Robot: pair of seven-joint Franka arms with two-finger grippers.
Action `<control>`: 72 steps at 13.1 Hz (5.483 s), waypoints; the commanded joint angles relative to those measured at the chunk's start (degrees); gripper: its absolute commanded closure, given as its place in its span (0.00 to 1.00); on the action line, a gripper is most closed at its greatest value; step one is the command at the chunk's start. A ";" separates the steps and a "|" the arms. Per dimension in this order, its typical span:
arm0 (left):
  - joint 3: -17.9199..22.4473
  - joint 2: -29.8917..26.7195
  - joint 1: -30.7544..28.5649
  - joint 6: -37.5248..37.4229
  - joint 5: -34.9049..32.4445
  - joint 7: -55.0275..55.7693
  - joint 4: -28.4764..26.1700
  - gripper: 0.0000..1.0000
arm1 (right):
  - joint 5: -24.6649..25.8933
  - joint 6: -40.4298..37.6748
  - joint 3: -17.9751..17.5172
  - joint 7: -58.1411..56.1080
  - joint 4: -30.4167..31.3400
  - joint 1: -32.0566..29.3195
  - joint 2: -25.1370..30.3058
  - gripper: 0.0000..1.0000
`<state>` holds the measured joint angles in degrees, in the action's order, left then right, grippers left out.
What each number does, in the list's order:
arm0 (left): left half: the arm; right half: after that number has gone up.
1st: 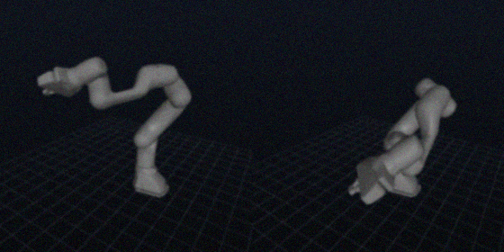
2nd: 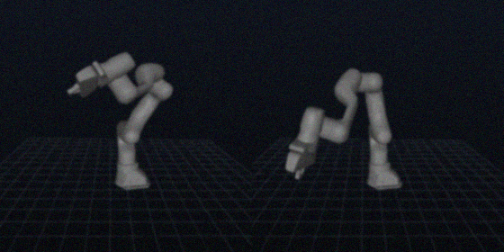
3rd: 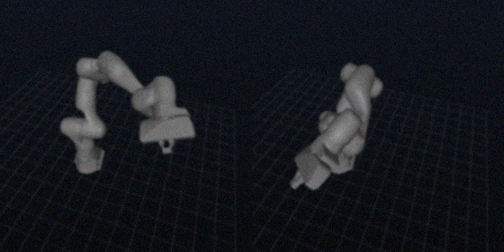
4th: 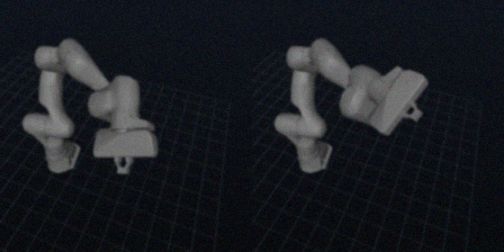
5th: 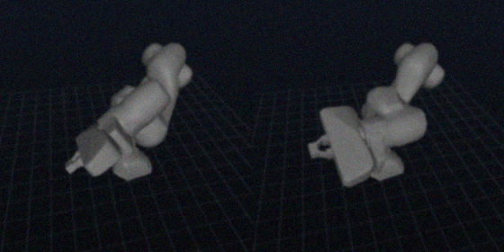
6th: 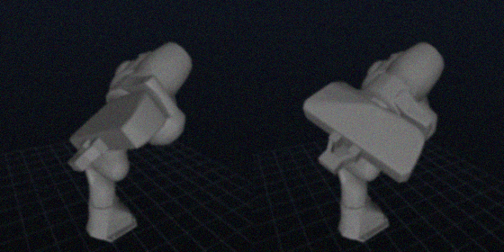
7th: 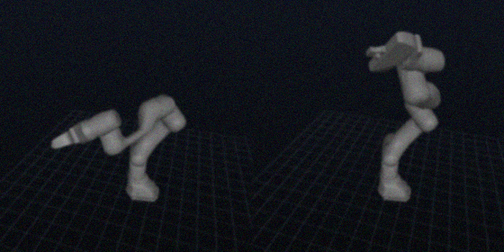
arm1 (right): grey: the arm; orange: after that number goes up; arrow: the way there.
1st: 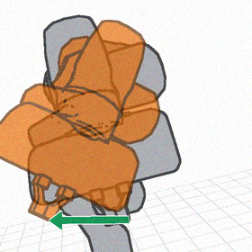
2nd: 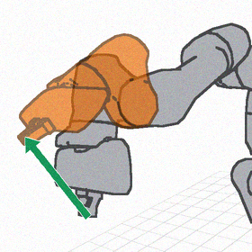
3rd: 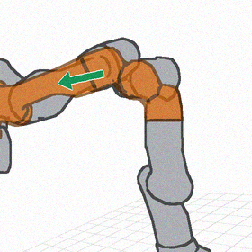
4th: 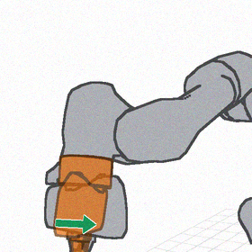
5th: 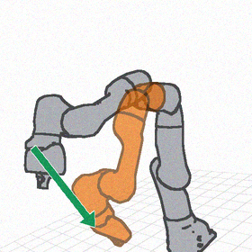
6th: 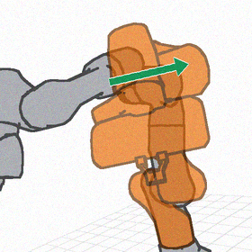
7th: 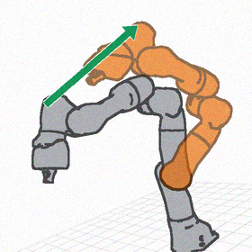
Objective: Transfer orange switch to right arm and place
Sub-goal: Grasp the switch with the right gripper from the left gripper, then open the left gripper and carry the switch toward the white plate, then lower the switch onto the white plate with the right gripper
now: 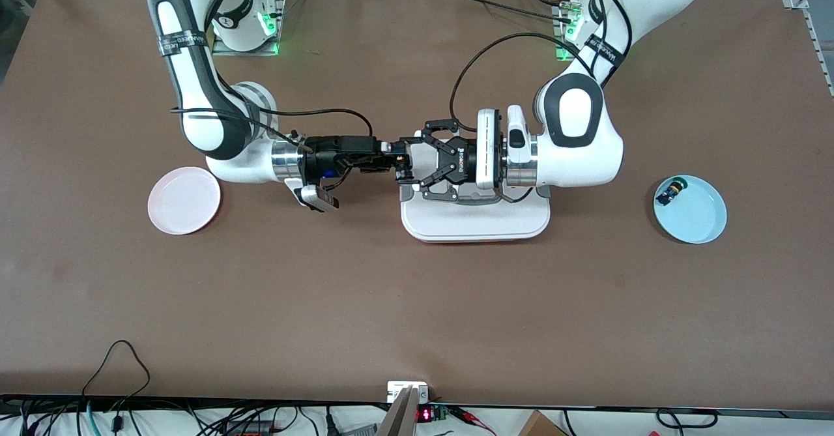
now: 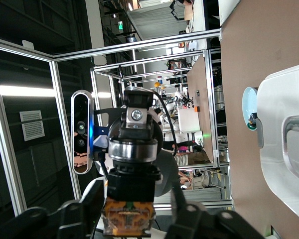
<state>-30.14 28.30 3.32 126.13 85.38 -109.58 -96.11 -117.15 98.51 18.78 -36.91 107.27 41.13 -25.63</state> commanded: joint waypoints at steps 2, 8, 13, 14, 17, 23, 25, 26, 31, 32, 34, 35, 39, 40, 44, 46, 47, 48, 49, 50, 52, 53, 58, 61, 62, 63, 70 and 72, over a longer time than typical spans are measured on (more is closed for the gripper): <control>-0.36 -0.44 0.02 0.25 2.60 -1.95 -0.30 0.69 | -1.15 0.72 0.11 -2.73 1.62 0.27 1.37 0.77; -2.20 -1.06 -0.68 -0.01 2.33 -1.87 -0.57 0.00 | -1.15 -0.24 0.11 -2.65 1.36 -0.78 1.19 0.98; -1.77 -3.42 -1.73 -2.64 1.28 4.79 -0.57 0.00 | -0.97 -4.71 0.20 -0.10 0.66 -4.82 0.93 0.99; -1.68 -4.21 -2.34 -3.87 -1.77 7.16 -0.48 0.00 | -0.63 -6.73 0.20 -0.01 0.74 -6.49 0.75 0.99; -2.20 -6.49 -7.69 -12.89 -15.38 21.54 0.66 0.00 | 2.00 -14.37 0.29 -0.01 0.75 -11.40 -1.09 0.99; -2.29 -10.54 -17.89 -32.68 -30.84 44.23 2.41 0.00 | 23.85 -19.76 0.38 2.35 -4.33 -22.22 -1.09 1.00; -2.03 -12.99 -18.52 -40.75 -42.07 57.13 5.65 0.00 | 33.78 -19.85 0.38 4.03 -8.29 -25.82 -1.09 1.00; -2.29 -13.97 -18.43 -43.49 -48.40 62.51 7.50 0.00 | 39.49 -19.85 0.38 3.95 -9.96 -27.58 -1.09 1.00; -3.78 -16.79 -17.73 -47.47 -70.57 85.39 11.91 0.00 | 65.25 -19.58 0.55 3.86 -16.64 -31.81 -1.01 1.00; -3.61 -16.79 -17.90 -47.30 -75.31 86.54 12.52 0.00 | 70.08 -19.23 0.64 3.95 -17.79 -31.81 -0.92 1.00; -3.61 -16.18 -17.56 -47.12 -85.25 88.57 15.24 0.00 | 78.26 -18.10 0.81 4.03 -19.29 -31.73 -0.66 1.00; -3.52 -15.04 -17.29 -46.95 -87.90 88.75 16.12 0.00 | 82.48 -16.96 0.90 4.03 -19.82 -31.20 -0.39 1.00; -3.43 -10.02 -15.28 -46.51 -93.02 88.93 20.53 0.00 | 99.61 -12.04 0.64 4.56 -20.00 -29.45 2.41 1.00; -3.00 -9.32 -14.75 -46.51 -92.94 89.01 20.88 0.00 | 102.18 -11.59 0.64 4.65 -19.91 -29.53 2.86 1.00; -2.47 -8.35 -15.36 -49.74 -93.03 89.10 23.16 0.00 | 109.77 -7.47 0.64 11.41 -17.03 -27.69 3.39 1.00; -2.47 -8.44 -15.36 -51.42 -93.12 90.15 23.34 0.00 | 109.77 -2.99 0.55 11.59 -13.95 -27.60 3.39 1.00; -2.38 -8.61 -15.44 -52.82 -93.20 92.07 24.12 0.00 | 109.77 -0.71 0.55 11.68 -12.19 -27.51 3.39 1.00; -2.20 -8.01 -15.10 -55.18 -93.12 94.61 25.61 0.00 | 109.77 2.10 0.55 12.55 -10.26 -27.25 3.39 1.00; -0.03 -8.70 -14.74 -55.21 -92.85 96.21 25.97 0.00 | 109.77 4.48 0.64 13.00 -8.33 -26.81 3.48 1.00; 2.69 -10.70 -13.44 -54.42 -92.07 97.18 23.80 0.00 | 109.77 6.24 0.64 13.09 -6.83 -26.63 3.48 1.00; 9.79 -16.58 -11.94 -47.69 -89.96 99.37 17.31 0.00 | 109.77 10.72 0.64 13.18 -3.84 -26.63 3.39 1.00; 14.62 -20.18 -7.84 -43.82 -89.34 100.87 12.32 0.00 | 109.77 14.22 0.55 13.18 -1.56 -26.63 3.39 1.00; 30.47 -26.63 2.91 -39.39 -86.96 101.85 2.86 0.00 | 109.77 30.93 0.46 13.44 8.20 -26.37 2.16 0.99; 30.67 -26.81 3.01 -35.88 -86.70 110.68 1.20 0.00 | 109.68 33.14 0.46 13.44 8.92 -26.80 0.59 0.97; 30.58 -26.81 3.01 -35.00 -86.70 114.38 0.50 0.00 | 109.68 35.59 0.38 13.44 10.31 -27.15 0.14 0.96; 30.67 -26.72 3.01 -34.82 -86.70 116.68 -0.03 0.00 | 109.59 37.70 0.38 13.44 12.33 -26.90 0.49 0.96; 30.23 -25.49 1.87 -35.08 -86.79 116.26 1.72 0.00 | 109.42 43.43 0.38 13.53 16.74 -27.16 0.23 0.82; 29.27 -25.58 0.56 -35.26 -86.79 116.26 1.72 0.00 | 109.42 43.44 0.38 13.53 16.74 -27.07 0.23 0.78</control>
<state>-0.18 3.01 5.15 90.84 -2.05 6.25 -94.77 -8.50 140.74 19.50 -24.48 122.64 14.36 -26.12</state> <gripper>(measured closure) 0.000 0.595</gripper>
